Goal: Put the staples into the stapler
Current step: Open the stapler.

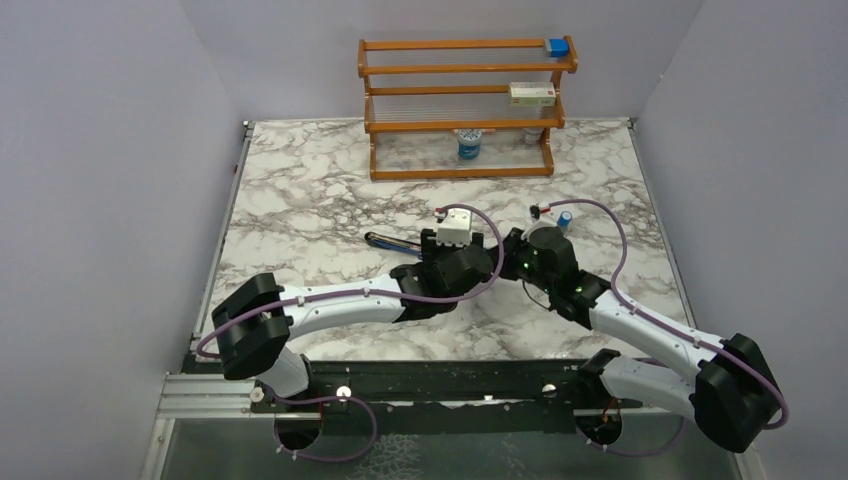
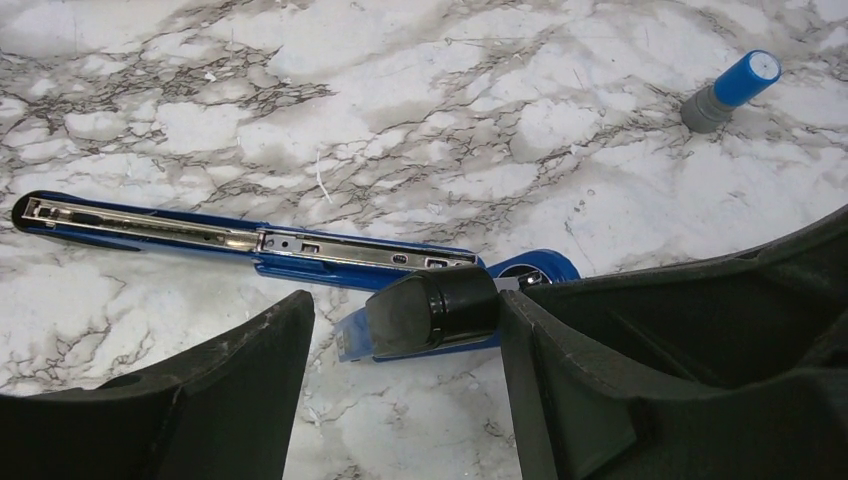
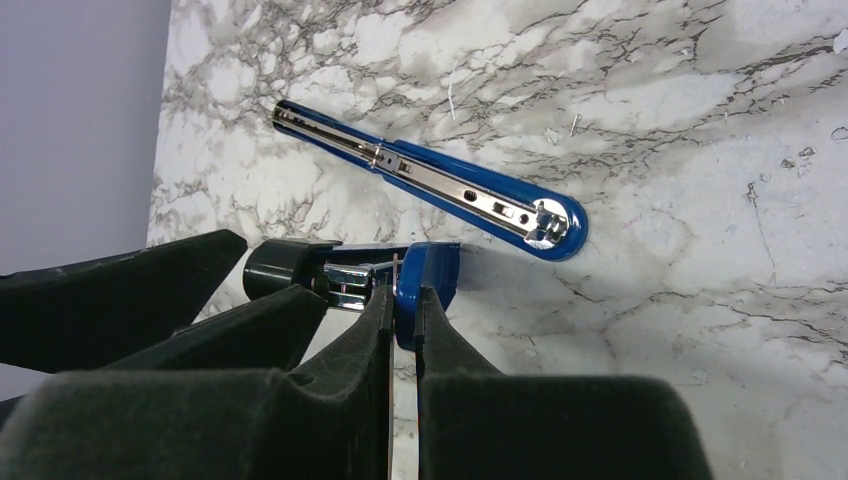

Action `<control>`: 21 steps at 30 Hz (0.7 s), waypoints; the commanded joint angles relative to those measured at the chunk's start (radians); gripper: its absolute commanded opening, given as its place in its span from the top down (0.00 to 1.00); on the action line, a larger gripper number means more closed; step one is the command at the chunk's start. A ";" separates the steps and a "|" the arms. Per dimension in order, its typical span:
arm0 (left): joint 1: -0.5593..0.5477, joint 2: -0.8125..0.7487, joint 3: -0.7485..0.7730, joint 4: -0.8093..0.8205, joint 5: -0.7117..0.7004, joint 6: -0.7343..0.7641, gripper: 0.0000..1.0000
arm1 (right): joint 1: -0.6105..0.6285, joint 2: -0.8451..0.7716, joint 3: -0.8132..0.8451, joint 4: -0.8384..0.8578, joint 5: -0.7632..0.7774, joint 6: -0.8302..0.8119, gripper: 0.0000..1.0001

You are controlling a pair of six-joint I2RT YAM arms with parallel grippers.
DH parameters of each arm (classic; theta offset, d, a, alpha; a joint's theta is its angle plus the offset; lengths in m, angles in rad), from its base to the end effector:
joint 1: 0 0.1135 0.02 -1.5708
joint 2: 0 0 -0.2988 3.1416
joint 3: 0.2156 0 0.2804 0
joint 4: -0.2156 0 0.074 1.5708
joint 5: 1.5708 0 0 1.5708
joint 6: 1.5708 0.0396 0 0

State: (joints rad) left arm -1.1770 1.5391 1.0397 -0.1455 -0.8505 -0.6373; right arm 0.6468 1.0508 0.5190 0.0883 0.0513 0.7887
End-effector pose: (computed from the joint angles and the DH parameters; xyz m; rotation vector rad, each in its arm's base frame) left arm 0.1655 -0.3208 0.2735 0.0944 1.9829 -0.2212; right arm 0.1932 0.1434 0.2369 0.1847 2.1136 0.8408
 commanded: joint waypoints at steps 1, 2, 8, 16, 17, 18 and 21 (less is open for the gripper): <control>0.039 -0.006 -0.003 -0.015 -0.009 -0.036 0.33 | 0.005 -0.030 0.026 0.050 0.017 0.014 0.99; 0.045 -0.013 -0.006 -0.015 -0.011 -0.036 0.35 | 0.005 -0.031 0.026 0.049 0.019 0.012 0.99; 0.107 -0.069 -0.045 -0.007 -0.001 -0.035 0.64 | 0.005 -0.033 0.012 0.048 0.034 0.022 0.99; 0.196 -0.164 -0.182 -0.039 0.006 -0.065 0.76 | 0.005 -0.035 -0.018 0.035 0.055 0.059 0.99; 0.208 -0.180 -0.204 -0.050 0.001 -0.077 0.75 | 0.004 -0.038 -0.026 0.038 0.058 0.062 0.99; 0.223 -0.197 -0.230 -0.063 -0.001 -0.097 0.68 | 0.005 -0.042 -0.035 0.042 0.062 0.067 0.99; 0.265 -0.247 -0.316 -0.077 0.017 -0.154 0.53 | 0.005 -0.046 -0.064 0.053 0.061 0.085 0.99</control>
State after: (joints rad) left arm -0.9867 1.3411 0.8425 -0.0978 -0.7883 -0.7341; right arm 0.6472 1.0363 0.4908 0.1123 0.0872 0.8467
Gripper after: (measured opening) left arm 0.396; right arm 0.088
